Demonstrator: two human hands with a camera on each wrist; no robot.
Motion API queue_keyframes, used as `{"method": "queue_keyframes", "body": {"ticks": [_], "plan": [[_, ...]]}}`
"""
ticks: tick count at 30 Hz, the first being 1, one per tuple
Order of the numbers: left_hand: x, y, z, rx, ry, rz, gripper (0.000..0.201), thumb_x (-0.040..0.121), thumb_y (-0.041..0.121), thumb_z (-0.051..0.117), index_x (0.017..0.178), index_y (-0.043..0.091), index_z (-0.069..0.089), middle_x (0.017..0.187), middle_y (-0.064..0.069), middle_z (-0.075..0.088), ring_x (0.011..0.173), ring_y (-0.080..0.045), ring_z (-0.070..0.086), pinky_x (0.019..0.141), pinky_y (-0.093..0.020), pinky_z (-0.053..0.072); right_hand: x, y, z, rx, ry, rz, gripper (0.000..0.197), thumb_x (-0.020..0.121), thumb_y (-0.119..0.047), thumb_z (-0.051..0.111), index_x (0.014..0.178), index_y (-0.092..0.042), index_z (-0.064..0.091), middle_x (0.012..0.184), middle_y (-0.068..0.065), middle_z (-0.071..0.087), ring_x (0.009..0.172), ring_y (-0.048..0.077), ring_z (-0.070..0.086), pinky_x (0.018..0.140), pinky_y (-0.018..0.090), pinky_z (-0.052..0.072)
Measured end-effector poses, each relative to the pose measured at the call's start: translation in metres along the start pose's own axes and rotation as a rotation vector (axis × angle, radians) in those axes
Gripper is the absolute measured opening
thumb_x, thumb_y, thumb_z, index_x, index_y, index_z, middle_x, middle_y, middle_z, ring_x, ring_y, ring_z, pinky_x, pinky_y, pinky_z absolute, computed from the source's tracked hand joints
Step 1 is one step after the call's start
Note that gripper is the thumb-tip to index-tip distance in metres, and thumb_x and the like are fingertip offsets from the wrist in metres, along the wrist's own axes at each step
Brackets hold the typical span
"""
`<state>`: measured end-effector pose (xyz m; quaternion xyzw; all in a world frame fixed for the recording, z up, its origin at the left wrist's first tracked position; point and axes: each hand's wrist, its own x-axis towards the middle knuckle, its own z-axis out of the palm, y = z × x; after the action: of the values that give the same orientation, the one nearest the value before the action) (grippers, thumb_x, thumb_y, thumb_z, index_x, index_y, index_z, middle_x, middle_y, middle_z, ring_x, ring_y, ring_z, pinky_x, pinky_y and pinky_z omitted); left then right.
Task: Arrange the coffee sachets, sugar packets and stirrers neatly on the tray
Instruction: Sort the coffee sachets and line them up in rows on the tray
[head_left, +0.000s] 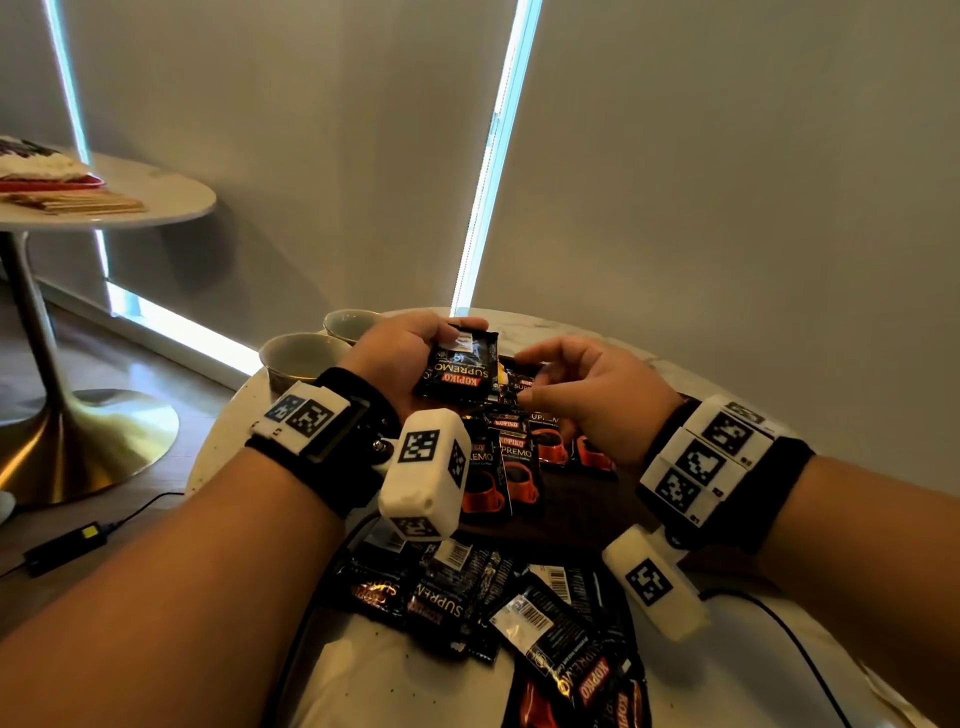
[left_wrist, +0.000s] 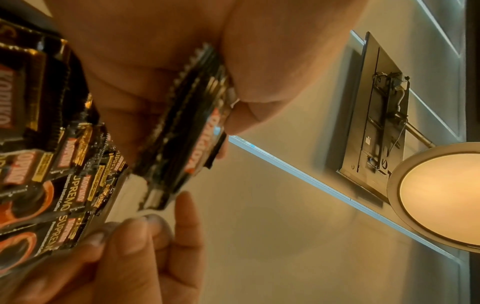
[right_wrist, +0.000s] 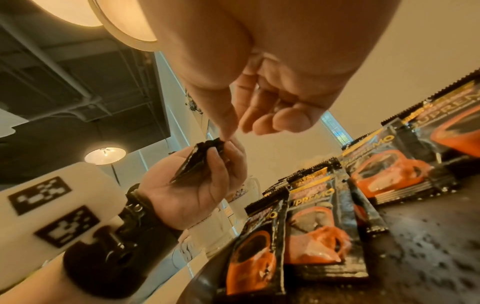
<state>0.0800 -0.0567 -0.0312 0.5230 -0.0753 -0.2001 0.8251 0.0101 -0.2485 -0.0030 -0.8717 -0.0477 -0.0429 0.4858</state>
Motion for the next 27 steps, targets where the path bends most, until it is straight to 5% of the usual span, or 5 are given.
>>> {"method": "queue_keyframes", "body": {"ticks": [7, 13, 21, 23, 27], "plan": [[0.007, -0.003, -0.001, 0.079, 0.025, -0.031, 0.029, 0.098, 0.012, 0.046, 0.116, 0.015, 0.069, 0.126, -0.023, 0.064, 0.109, -0.040, 0.065, 0.081, -0.049, 0.056, -0.006, -0.006, 0.000, -0.126, -0.004, -0.191, 0.048, 0.072, -0.018, 0.086, 0.106, -0.045, 0.065, 0.092, 0.001, 0.070, 0.086, 0.024, 0.070, 0.082, 0.047, 0.060], [0.006, -0.004, 0.001, 0.110, 0.064, -0.039, 0.033, 0.095, 0.011, 0.053, 0.123, 0.013, 0.070, 0.128, -0.024, 0.064, 0.113, -0.041, 0.065, 0.087, -0.049, 0.056, -0.018, -0.012, 0.005, -0.225, -0.082, -0.224, 0.042, 0.079, -0.009, 0.080, 0.109, -0.038, 0.071, 0.090, -0.005, 0.066, 0.069, 0.002, 0.061, 0.067, 0.018, 0.055], [0.001, -0.006, 0.011, 0.226, 0.068, -0.021, 0.019, 0.099, 0.005, 0.050, 0.112, 0.007, 0.064, 0.096, -0.016, 0.070, 0.078, -0.022, 0.065, 0.068, -0.032, 0.057, -0.017, -0.015, 0.007, -0.356, -0.001, -0.310, 0.031, 0.080, -0.017, 0.080, 0.085, -0.046, 0.071, 0.089, -0.008, 0.062, 0.076, 0.003, 0.058, 0.067, 0.015, 0.048], [-0.002, -0.004, 0.011, 0.186, 0.071, -0.072, 0.019, 0.099, 0.004, 0.049, 0.102, 0.009, 0.067, 0.098, -0.019, 0.067, 0.085, -0.027, 0.065, 0.069, -0.036, 0.056, -0.017, -0.016, 0.006, -0.366, 0.006, -0.314, 0.026, 0.080, -0.022, 0.080, 0.084, -0.046, 0.071, 0.096, -0.007, 0.062, 0.084, 0.006, 0.059, 0.075, 0.020, 0.051], [-0.006, -0.003, 0.012, 0.101, 0.060, -0.108, 0.026, 0.098, 0.016, 0.054, 0.115, 0.000, 0.066, 0.100, -0.021, 0.067, 0.078, -0.028, 0.068, 0.065, -0.040, 0.059, -0.018, -0.016, 0.008, -0.278, 0.076, -0.325, 0.021, 0.083, -0.021, 0.078, 0.083, -0.041, 0.074, 0.091, -0.004, 0.069, 0.086, 0.016, 0.065, 0.080, 0.034, 0.057]]}}
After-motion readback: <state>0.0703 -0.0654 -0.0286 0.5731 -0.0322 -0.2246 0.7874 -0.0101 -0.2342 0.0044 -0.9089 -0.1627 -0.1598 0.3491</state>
